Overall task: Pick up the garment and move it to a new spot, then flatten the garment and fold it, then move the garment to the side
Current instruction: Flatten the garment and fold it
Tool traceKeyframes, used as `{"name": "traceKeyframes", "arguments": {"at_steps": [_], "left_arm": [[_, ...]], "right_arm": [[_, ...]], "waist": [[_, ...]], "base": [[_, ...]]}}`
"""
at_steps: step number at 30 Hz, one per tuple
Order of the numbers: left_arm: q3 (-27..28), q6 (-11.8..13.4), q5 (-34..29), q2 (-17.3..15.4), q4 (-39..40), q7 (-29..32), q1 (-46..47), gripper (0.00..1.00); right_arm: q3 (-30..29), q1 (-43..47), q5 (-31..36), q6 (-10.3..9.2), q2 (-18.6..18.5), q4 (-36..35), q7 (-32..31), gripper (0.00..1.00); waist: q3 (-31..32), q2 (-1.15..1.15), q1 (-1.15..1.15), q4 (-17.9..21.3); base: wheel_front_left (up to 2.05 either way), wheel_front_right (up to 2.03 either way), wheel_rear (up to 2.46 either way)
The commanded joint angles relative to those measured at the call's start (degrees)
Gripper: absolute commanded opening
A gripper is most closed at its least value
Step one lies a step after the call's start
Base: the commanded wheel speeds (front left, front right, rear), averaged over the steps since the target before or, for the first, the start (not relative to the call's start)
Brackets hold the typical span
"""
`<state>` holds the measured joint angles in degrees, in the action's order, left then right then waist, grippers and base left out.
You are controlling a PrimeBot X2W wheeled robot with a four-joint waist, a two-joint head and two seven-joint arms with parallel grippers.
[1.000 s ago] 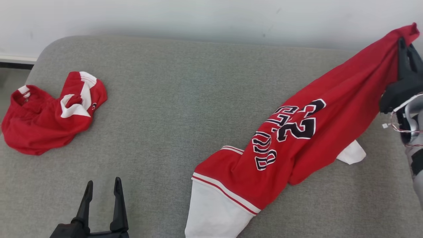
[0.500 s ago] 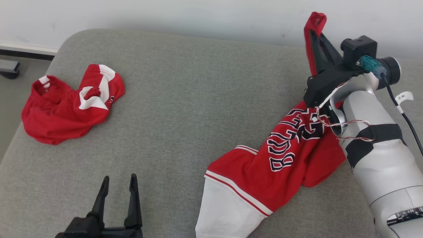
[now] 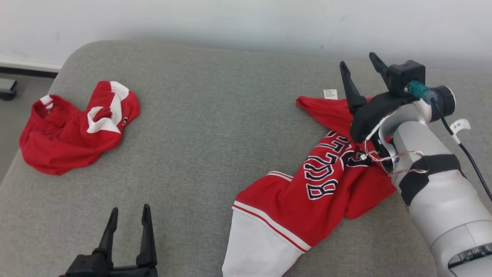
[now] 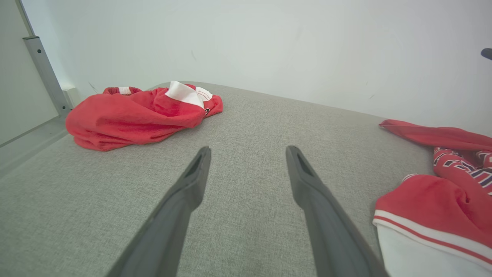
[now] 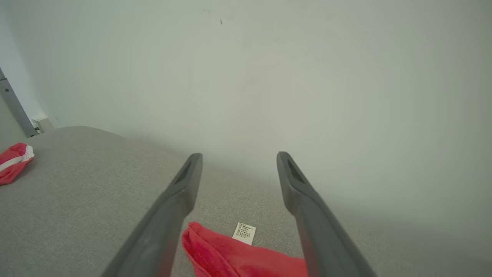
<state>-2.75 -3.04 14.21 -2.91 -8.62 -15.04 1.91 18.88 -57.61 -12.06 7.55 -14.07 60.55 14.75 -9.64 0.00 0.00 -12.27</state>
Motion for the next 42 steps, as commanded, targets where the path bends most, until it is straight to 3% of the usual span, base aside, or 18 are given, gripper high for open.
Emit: {"name": "traceKeyframes", "arguments": {"at_steps": [1,14,22,31,32,34,35,42], "left_arm": [[0.5,-0.2,-0.2,0.0,0.0,-0.2,-0.7,1.00],[5.1,-1.3,-2.8,0.0,2.0,-0.2,-3.3,1.00],[6.3,-1.6,-3.1,0.0,3.2,-0.2,-4.3,1.00],[5.0,-2.0,-3.1,0.0,2.3,-0.2,-2.8,1.00],[5.0,-2.0,-3.2,0.0,2.3,-0.2,-2.7,1.00],[5.1,-2.0,-3.2,0.0,2.1,-0.2,-2.7,1.00],[5.2,-2.0,-3.2,0.0,2.0,-0.2,-2.7,1.00],[5.7,-1.5,-2.9,0.1,1.7,-0.2,-3.6,1.00]], "right_arm": [[0.2,1.7,-1.0,-0.14,-0.5,-0.4,0.4,1.00],[-5.0,21.5,-6.1,-0.14,-5.8,-16.5,0.5,1.00],[-9.6,36.0,-5.6,-0.13,-1.9,-25.3,0.5,1.00],[-11.6,36.3,-6.7,-0.13,1.9,-22.1,0.5,1.00],[-11.6,36.1,-6.9,-0.14,2.3,-21.1,0.5,0.82],[-11.4,35.6,-7.4,-0.13,2.9,-19.2,0.5,0.20],[-11.3,35.3,-7.8,-0.13,3.2,-18.6,0.5,0.00],[-12.8,36.8,-6.9,-0.13,3.6,-23.6,0.5,0.00]], "waist": [[1.5,0.00,0.00,1.7],[4.7,0.00,0.00,6.8],[4.8,0.00,0.00,8.1],[3.4,0.00,0.00,6.0],[3.3,0.00,0.00,5.8],[3.4,0.00,0.00,5.4],[3.4,0.00,0.00,5.3],[4.3,0.00,0.00,5.8]], "base": [[0.00,0.00,0.00],[0.00,0.00,0.00],[0.00,0.00,0.00],[0.00,0.00,0.00],[0.00,0.00,0.00],[0.00,0.00,0.00],[0.00,0.00,0.00],[0.00,0.00,0.00]]}}
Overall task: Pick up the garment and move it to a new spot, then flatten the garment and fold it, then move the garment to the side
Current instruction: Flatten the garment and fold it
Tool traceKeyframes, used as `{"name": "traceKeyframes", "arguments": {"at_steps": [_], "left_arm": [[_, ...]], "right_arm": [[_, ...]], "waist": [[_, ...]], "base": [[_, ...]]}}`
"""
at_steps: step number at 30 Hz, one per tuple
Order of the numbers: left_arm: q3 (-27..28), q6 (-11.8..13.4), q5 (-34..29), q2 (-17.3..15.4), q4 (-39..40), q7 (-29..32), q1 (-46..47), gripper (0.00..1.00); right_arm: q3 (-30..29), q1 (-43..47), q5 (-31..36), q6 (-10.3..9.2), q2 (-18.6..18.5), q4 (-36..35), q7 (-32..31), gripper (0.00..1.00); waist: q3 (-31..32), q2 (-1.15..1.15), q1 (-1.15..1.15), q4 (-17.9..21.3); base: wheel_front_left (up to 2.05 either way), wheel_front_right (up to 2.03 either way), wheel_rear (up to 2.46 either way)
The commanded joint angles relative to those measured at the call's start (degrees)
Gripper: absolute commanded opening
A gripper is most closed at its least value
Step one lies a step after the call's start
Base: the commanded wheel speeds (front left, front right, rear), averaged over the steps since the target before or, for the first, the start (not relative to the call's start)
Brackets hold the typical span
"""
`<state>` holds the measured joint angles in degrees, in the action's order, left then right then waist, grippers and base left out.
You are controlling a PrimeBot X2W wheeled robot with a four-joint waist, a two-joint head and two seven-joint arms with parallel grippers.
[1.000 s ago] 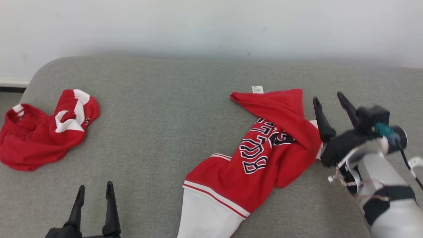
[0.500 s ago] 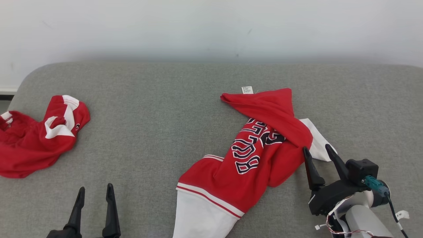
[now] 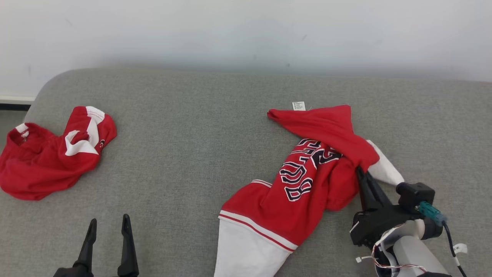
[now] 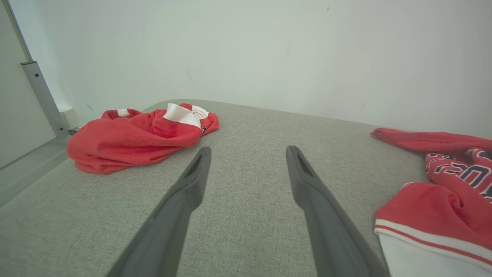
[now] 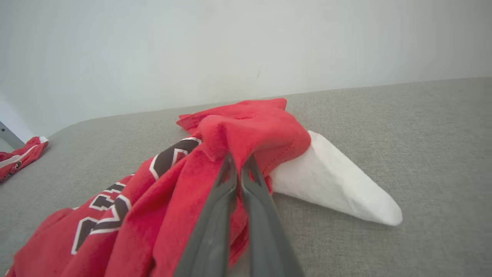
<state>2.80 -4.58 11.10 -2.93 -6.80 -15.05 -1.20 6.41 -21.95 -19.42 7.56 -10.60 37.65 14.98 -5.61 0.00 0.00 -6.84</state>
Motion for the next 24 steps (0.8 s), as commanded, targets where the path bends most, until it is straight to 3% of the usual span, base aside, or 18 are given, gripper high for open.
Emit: {"name": "traceKeyframes", "arguments": {"at_steps": [1,12,13,14,15,16,24], "left_arm": [[0.1,0.1,0.4,0.1,-0.1,-0.2,-0.7,1.00],[-1.5,1.7,1.7,0.1,-0.1,-0.2,-2.2,1.00],[-1.7,1.8,1.8,0.1,-0.1,-0.2,-2.2,1.00],[-1.8,1.9,1.8,0.1,-0.2,-0.2,-2.1,1.00],[-1.8,1.9,1.8,0.1,-0.2,-0.2,-2.1,1.00],[-1.9,2.0,1.8,0.1,-0.2,-0.2,-2.1,1.00],[-2.1,2.2,1.9,0.1,0.1,-0.2,-2.2,1.00]], "right_arm": [[-0.7,2.0,0.8,-0.15,0.2,-2.3,0.3,0.00],[-2.5,13.3,5.8,-0.14,1.2,-16.2,-2.0,0.00],[-2.7,13.7,5.7,-0.14,1.4,-17.1,-2.4,0.29],[-2.7,14.2,5.7,-0.14,1.4,-17.8,-2.8,0.68],[-2.7,14.2,5.7,-0.14,1.4,-17.8,-2.8,0.68],[-2.7,14.7,5.5,-0.15,1.4,-18.2,-3.3,1.00],[-4.2,15.6,4.7,-0.14,0.8,-22.0,-3.6,1.00]], "waist": [[0.5,0.00,0.00,0.7],[1.6,0.00,0.00,4.4],[1.6,0.00,0.00,4.6],[1.6,0.00,0.00,4.7],[1.6,0.00,0.00,4.7],[1.7,0.00,0.00,4.8],[1.7,0.00,0.00,4.9]], "base": [[0.00,0.00,0.00],[0.00,0.00,0.00],[0.00,0.00,0.00],[0.00,0.00,0.00],[0.00,0.00,0.00],[0.00,0.00,0.00],[0.00,0.00,0.00]]}}
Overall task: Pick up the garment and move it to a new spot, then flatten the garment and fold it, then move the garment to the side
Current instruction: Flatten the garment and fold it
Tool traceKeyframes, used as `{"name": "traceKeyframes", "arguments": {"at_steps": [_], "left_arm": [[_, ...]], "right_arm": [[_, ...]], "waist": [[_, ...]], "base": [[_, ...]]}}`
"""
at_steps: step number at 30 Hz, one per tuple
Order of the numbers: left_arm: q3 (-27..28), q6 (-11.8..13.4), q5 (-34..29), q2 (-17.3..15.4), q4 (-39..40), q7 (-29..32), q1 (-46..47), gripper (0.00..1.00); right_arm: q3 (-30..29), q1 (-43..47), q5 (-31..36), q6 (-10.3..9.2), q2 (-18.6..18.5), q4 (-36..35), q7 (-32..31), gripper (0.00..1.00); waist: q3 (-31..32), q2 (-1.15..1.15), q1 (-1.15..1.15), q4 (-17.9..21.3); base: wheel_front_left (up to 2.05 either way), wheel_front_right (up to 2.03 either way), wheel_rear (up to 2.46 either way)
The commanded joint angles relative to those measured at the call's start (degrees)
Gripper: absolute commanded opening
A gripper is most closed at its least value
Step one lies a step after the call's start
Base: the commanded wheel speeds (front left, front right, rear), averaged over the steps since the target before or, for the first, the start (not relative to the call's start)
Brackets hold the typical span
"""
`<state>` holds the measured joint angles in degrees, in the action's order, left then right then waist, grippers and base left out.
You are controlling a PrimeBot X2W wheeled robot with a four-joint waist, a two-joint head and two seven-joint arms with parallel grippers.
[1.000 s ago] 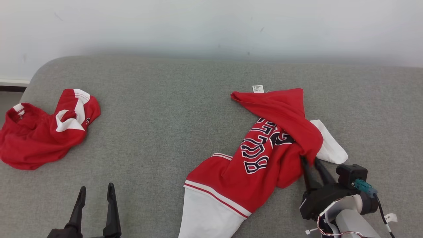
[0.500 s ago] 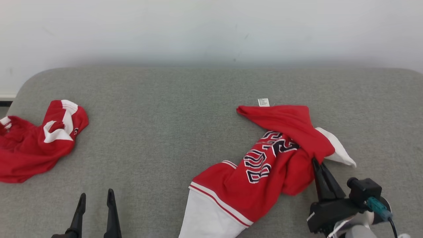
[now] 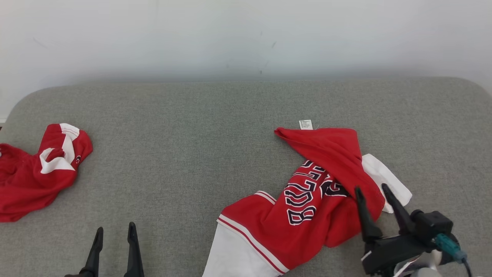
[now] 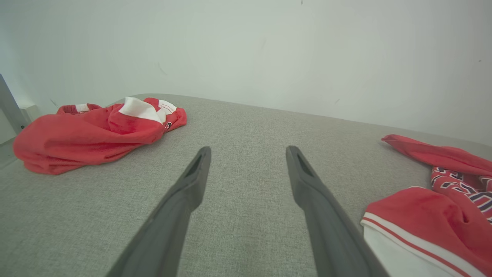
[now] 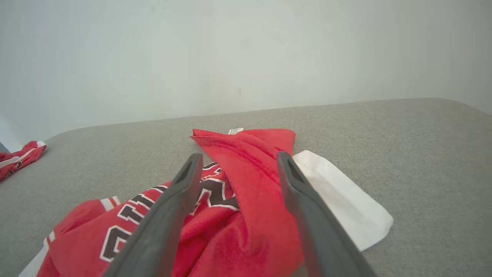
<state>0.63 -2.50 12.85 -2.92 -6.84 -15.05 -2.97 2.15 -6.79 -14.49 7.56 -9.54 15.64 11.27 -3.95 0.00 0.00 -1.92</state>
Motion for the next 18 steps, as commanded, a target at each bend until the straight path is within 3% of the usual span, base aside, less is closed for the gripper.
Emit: {"name": "traceKeyframes", "arguments": {"at_steps": [1,8,18], "left_arm": [[0.1,0.0,0.2,0.1,0.2,-0.2,-0.5,1.00],[-0.3,-0.1,0.5,0.1,0.2,-0.2,-0.4,1.00],[-0.6,-0.5,0.1,0.1,0.1,-0.2,0.8,1.00]], "right_arm": [[-0.6,0.2,0.0,-0.15,-0.8,-0.1,-0.3,1.00],[-2.9,-3.0,-0.5,-0.15,-4.5,3.1,-3.3,1.00],[-0.4,-8.5,-2.5,-0.14,-6.8,17.4,-3.6,1.00]], "waist": [[0.0,0.00,0.00,0.0],[-0.2,0.00,0.00,-0.8],[-1.7,0.00,0.00,-2.5]], "base": [[0.00,0.00,0.00],[0.00,0.00,0.00],[0.00,0.00,0.00]]}}
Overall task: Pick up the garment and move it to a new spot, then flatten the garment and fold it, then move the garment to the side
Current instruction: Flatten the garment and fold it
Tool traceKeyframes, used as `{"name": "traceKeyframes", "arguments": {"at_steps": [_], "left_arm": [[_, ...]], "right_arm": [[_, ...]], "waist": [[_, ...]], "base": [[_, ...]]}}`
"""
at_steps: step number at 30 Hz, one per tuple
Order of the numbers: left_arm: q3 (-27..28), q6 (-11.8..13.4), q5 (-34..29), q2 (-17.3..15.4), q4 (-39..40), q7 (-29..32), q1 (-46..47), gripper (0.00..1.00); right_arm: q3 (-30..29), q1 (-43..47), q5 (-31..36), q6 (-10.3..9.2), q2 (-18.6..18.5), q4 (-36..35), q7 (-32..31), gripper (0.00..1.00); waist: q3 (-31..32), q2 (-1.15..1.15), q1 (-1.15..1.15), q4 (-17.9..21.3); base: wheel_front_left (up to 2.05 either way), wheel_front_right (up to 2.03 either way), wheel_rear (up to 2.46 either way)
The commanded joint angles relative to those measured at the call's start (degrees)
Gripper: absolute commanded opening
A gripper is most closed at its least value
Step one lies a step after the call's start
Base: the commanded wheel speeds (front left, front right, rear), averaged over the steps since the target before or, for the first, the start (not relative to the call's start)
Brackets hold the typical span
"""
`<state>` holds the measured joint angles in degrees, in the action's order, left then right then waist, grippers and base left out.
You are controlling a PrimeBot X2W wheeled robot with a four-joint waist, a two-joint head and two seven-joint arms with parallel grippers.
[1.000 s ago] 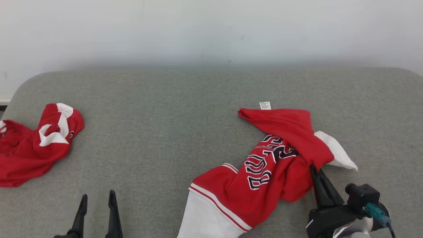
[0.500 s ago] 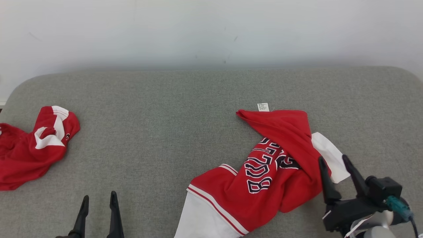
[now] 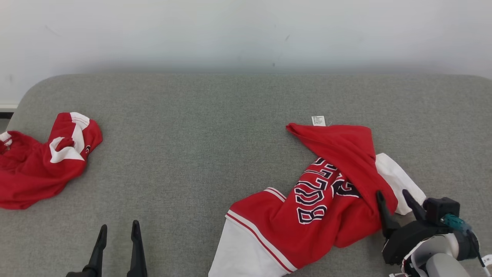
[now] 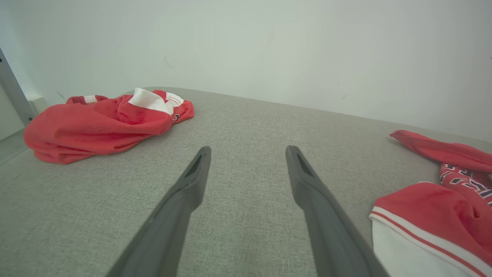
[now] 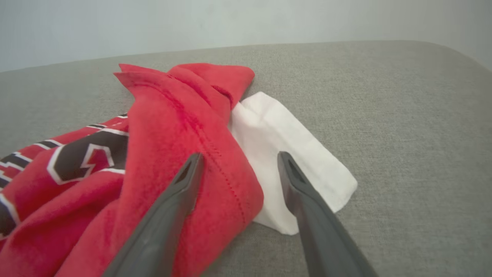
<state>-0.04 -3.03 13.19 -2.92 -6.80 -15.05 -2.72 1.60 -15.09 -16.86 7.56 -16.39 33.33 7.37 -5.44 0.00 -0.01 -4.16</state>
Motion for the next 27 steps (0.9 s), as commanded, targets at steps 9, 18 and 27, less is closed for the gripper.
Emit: {"name": "traceKeyframes", "arguments": {"at_steps": [9,18,27], "left_arm": [[0.9,-0.4,-0.6,0.1,-0.7,-0.2,-0.1,1.00],[-0.1,0.0,0.0,0.0,-0.9,-0.2,-0.8,1.00],[-0.2,0.0,0.2,0.0,-0.7,-0.2,-1.3,1.00]], "right_arm": [[4.5,-3.5,-3.2,-0.15,-0.7,6.5,5.8,0.00],[8.9,-3.2,-3.0,-0.15,0.3,-1.1,7.7,0.00],[15.4,-2.4,-2.3,-0.14,4.2,-12.3,5.9,0.00]], "waist": [[0.7,0.00,0.01,-0.7],[2.3,0.00,0.01,-0.7],[2.1,0.00,0.01,-1.9]], "base": [[0.00,0.00,0.00],[0.00,0.00,0.00],[0.00,0.00,0.00]]}}
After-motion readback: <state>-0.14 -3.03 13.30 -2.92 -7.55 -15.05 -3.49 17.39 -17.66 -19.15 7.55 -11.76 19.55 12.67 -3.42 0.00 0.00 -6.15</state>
